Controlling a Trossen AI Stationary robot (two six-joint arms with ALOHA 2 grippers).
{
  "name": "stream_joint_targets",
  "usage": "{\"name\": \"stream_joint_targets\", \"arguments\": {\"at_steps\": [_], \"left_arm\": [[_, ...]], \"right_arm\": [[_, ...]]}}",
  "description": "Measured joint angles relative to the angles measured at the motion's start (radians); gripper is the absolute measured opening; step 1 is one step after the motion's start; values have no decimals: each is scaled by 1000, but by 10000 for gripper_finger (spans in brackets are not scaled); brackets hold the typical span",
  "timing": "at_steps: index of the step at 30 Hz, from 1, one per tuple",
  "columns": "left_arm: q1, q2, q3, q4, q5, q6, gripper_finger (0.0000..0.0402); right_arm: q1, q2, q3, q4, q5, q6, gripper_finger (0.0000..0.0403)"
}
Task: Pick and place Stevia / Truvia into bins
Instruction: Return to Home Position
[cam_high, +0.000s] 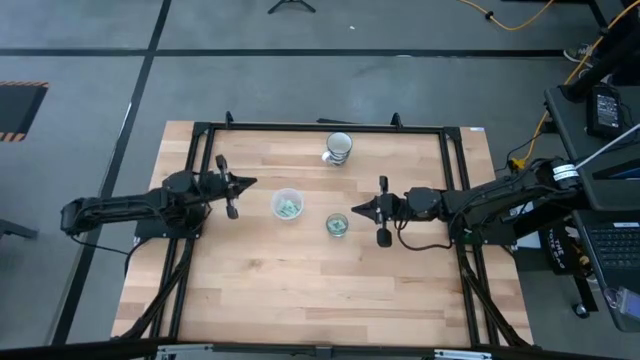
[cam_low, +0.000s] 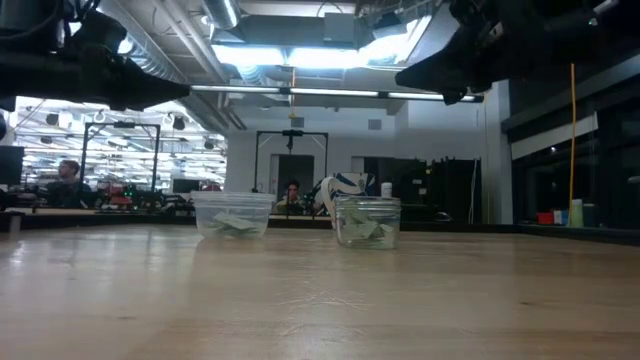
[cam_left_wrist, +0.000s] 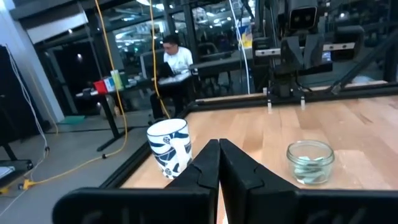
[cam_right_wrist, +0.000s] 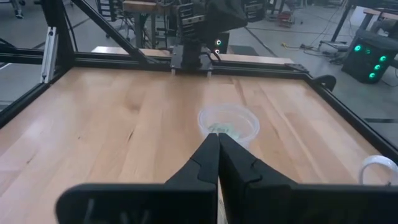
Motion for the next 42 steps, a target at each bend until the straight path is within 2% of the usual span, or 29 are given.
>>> {"name": "stream_joint_targets", "arguments": {"at_steps": [12, 17, 25, 33, 36, 42], "left_arm": [[0, -160, -7, -126, -32, 21, 2], [0, -219, -7, -226, -40, -17, 3], [0, -216, -7, -237, 24, -39, 3], [0, -215, -7, -238, 30, -42, 3], [0, -215, -7, -238, 31, -54, 2], [0, -203, -7, -238, 31, -64, 5]], "right_arm": [[0, 0, 0, -1, -1, -23, 5], [0, 0, -12, 17, -1, -27, 5], [0, -22, -224, 373, 0, -40, 5], [0, -165, -442, 556, 7, 27, 5], [0, -242, -444, 471, 26, 26, 5], [-23, -375, -444, 384, 25, -75, 5]]}}
